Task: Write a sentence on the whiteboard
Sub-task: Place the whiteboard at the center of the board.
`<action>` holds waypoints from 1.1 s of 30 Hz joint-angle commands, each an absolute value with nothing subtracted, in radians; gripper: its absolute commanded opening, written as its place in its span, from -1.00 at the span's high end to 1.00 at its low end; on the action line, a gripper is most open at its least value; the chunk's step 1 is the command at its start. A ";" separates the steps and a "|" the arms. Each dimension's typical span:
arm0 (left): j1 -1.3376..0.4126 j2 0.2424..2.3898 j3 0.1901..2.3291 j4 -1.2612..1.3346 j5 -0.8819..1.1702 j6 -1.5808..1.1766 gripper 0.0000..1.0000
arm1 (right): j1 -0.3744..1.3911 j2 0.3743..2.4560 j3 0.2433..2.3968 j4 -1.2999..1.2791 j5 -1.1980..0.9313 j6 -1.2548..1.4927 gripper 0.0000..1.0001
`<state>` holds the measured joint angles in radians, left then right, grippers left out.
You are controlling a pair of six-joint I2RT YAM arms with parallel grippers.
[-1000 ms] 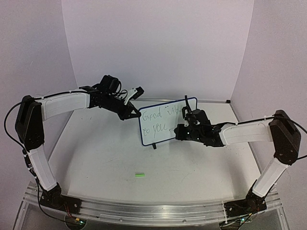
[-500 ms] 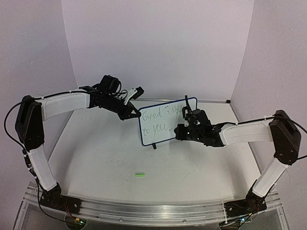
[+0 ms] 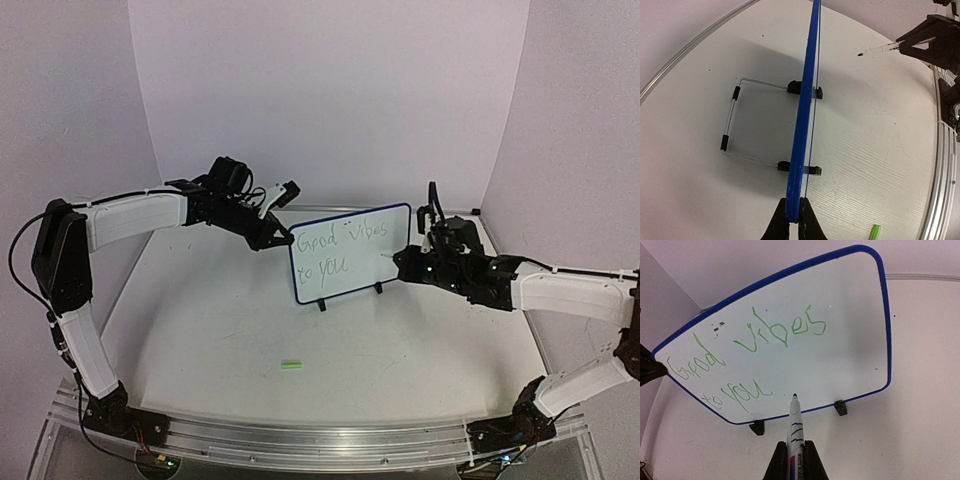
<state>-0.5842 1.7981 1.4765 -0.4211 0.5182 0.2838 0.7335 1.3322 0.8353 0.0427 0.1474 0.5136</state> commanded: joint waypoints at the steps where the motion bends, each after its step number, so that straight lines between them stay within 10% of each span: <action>1: -0.578 1.782 1.463 -0.419 0.428 0.295 0.82 | 0.727 1.312 0.812 0.002 0.184 0.526 1.00; 23: -0.578 1.651 1.320 -0.233 0.339 0.240 -0.29 | 0.726 1.200 0.802 -0.036 0.156 0.493 1.00; 33: -0.578 1.580 1.271 -0.233 0.251 0.140 -0.48 | 0.671 1.111 0.776 -0.090 0.012 0.436 1.00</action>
<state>-0.5831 1.6543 1.3061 -0.2782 0.3193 0.2144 0.7004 1.1507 0.8004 -0.0643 0.0894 0.4709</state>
